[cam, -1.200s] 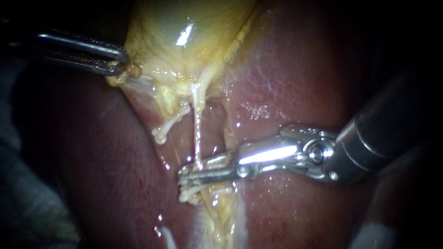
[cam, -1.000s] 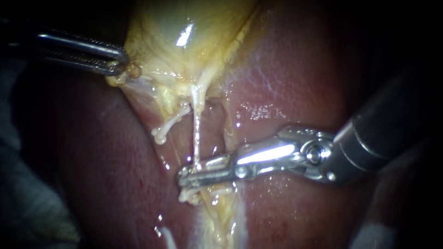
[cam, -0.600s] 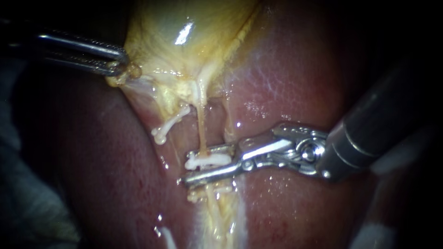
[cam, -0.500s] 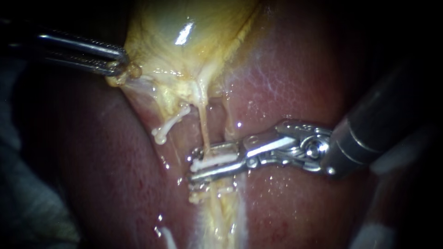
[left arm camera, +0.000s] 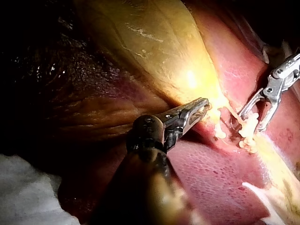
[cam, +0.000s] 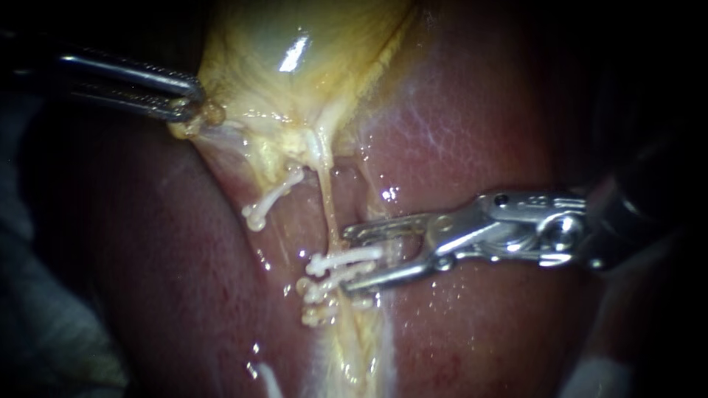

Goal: Going back second clip right tube

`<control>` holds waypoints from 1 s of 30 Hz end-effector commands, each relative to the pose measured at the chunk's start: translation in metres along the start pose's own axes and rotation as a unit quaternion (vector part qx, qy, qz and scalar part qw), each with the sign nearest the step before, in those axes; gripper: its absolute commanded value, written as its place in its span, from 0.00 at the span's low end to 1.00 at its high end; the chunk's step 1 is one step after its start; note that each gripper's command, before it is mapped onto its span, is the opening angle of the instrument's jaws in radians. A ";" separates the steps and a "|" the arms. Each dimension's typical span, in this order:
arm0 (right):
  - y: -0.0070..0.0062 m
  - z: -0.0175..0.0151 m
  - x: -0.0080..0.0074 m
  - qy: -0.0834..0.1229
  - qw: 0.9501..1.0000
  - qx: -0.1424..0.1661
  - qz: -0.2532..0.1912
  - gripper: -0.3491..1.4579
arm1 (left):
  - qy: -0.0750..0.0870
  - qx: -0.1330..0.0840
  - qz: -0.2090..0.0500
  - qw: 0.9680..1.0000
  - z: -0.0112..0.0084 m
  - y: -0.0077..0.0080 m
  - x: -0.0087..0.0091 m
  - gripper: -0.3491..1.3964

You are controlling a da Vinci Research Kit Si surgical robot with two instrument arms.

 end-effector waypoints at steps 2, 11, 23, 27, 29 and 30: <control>-0.0008 -0.0015 0.0007 -0.011 1.000 -0.005 -0.023 0.44 | 0.000 0.000 0.000 1.000 0.0000 0.0000 0.0000 0.00; -0.0021 -0.0059 0.0018 -0.014 0.998 -0.021 -0.060 0.44 | 0.001 0.001 0.001 1.000 0.0005 0.0000 -0.0002 0.00; -0.0018 -0.0082 0.0028 -0.013 0.996 -0.031 -0.079 0.44 | -0.001 -0.002 0.007 1.000 0.0050 -0.0016 -0.0017 0.00; -0.0017 -0.0087 0.0030 -0.013 0.996 -0.035 -0.082 0.44 | -0.003 -0.008 0.012 1.000 0.0068 -0.0022 -0.0020 0.00; -0.0017 -0.0088 0.0030 -0.013 0.996 -0.034 -0.082 0.44 | -0.005 -0.007 0.011 1.000 0.0073 -0.0024 -0.0022 0.00; -0.0017 -0.0089 0.0030 -0.013 0.996 -0.034 -0.085 0.44 | -0.005 -0.008 0.011 1.000 0.0074 -0.0024 -0.0022 0.00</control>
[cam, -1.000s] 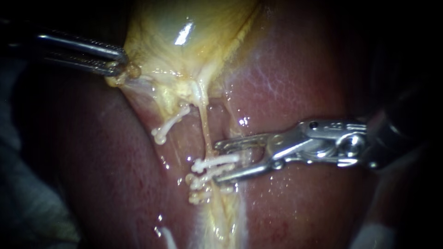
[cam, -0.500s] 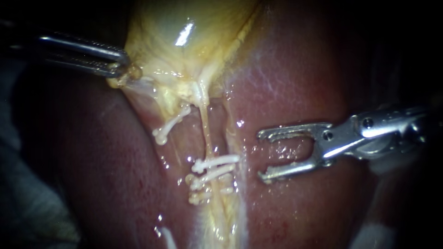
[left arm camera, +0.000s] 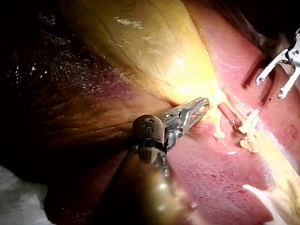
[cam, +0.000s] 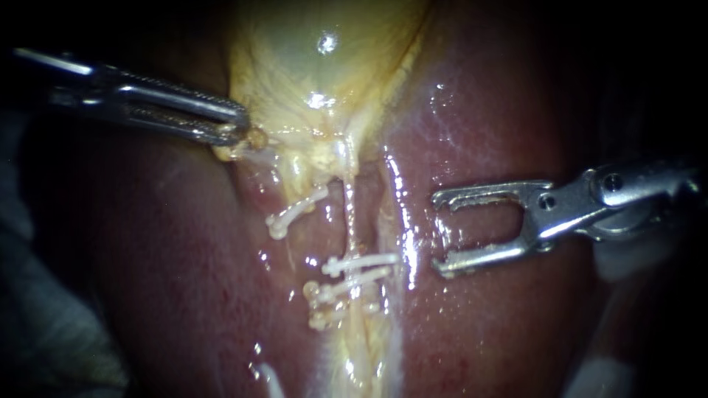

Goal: Going back second clip right tube

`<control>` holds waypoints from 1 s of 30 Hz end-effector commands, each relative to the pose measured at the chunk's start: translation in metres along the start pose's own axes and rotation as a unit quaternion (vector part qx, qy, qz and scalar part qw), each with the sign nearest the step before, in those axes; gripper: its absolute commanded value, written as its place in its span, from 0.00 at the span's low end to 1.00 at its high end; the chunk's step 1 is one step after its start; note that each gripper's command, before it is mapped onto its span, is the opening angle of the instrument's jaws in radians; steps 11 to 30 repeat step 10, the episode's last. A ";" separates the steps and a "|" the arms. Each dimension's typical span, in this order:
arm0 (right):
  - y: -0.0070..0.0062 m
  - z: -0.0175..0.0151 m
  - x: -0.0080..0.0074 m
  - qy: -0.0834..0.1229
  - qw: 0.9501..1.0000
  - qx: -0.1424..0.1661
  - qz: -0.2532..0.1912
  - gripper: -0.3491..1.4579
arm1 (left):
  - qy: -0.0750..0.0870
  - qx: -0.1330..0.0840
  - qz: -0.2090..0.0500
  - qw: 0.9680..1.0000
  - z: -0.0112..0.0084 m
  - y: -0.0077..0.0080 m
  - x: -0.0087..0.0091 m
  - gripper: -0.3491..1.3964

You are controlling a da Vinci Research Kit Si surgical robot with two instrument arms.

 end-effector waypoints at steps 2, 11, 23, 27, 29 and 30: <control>0.0000 0.0000 0.0000 0.000 1.000 0.000 -0.001 0.44 | -0.002 0.000 0.000 1.000 0.0000 -0.0002 -0.0001 0.00; -0.0001 0.0000 0.0001 0.000 1.000 -0.001 -0.004 0.44 | -0.002 0.000 0.000 1.000 -0.0002 -0.0002 0.0000 0.00; -0.0001 0.0000 0.0001 0.000 1.000 -0.001 -0.004 0.44 | -0.002 0.000 0.000 1.000 -0.0002 -0.0002 0.0000 0.00; -0.0001 0.0000 0.0001 0.000 1.000 -0.001 -0.004 0.44 | -0.002 0.000 0.000 1.000 -0.0002 -0.0002 0.0000 0.00; -0.0001 0.0000 0.0001 0.000 1.000 -0.001 -0.004 0.44 | -0.002 0.000 0.000 1.000 -0.0002 -0.0002 0.0000 0.00; -0.0001 0.0000 0.0001 0.000 1.000 -0.001 -0.004 0.44 | -0.002 0.000 0.000 1.000 -0.0002 -0.0002 0.0000 0.00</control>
